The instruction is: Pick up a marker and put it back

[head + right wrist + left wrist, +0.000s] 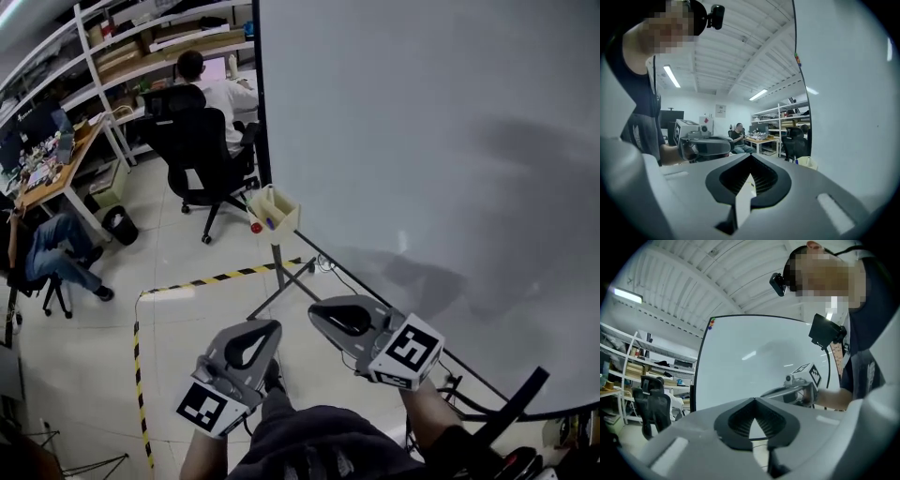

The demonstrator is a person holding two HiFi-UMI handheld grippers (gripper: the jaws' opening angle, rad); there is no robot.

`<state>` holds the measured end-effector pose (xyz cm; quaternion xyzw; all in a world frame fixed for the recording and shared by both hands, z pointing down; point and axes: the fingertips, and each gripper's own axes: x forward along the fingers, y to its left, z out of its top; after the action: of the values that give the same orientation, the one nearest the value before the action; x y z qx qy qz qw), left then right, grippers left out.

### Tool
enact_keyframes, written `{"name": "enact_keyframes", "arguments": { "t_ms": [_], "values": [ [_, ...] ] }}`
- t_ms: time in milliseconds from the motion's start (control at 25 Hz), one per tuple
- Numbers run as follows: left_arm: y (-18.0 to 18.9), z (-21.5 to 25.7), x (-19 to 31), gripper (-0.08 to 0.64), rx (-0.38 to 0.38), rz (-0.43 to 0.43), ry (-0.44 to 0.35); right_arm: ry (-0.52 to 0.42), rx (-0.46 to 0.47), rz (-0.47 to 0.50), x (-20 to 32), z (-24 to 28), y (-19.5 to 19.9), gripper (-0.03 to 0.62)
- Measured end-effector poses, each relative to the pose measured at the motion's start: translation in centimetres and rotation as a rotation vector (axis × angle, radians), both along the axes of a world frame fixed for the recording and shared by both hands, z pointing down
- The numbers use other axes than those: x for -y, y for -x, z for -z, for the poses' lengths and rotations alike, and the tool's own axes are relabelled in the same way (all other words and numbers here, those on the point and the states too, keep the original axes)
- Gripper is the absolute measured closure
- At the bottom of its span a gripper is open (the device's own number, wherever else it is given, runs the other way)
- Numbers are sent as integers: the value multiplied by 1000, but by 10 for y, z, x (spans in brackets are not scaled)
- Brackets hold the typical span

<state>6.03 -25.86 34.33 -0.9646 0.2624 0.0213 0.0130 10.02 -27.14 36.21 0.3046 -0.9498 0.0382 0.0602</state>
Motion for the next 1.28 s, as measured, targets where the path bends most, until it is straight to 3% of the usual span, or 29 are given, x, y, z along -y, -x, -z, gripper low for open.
{"name": "enact_keyframes", "arguments": {
  "t_ms": [200,560,760,1000,1280],
  "values": [
    [7,0,-49,554,37,35,35,21,47,58,-35,-3,10,592],
    [47,-13,-116,554,132,107,51,63,72,151,-87,-11,66,592],
    [96,-20,-159,554,89,149,78,64,54,161,-120,-18,106,592],
    [154,-27,-225,554,20,120,120,67,24,110,-180,-23,148,592],
    [177,-44,-278,554,-70,4,228,96,-21,40,-247,-37,166,592]
  ]
}}
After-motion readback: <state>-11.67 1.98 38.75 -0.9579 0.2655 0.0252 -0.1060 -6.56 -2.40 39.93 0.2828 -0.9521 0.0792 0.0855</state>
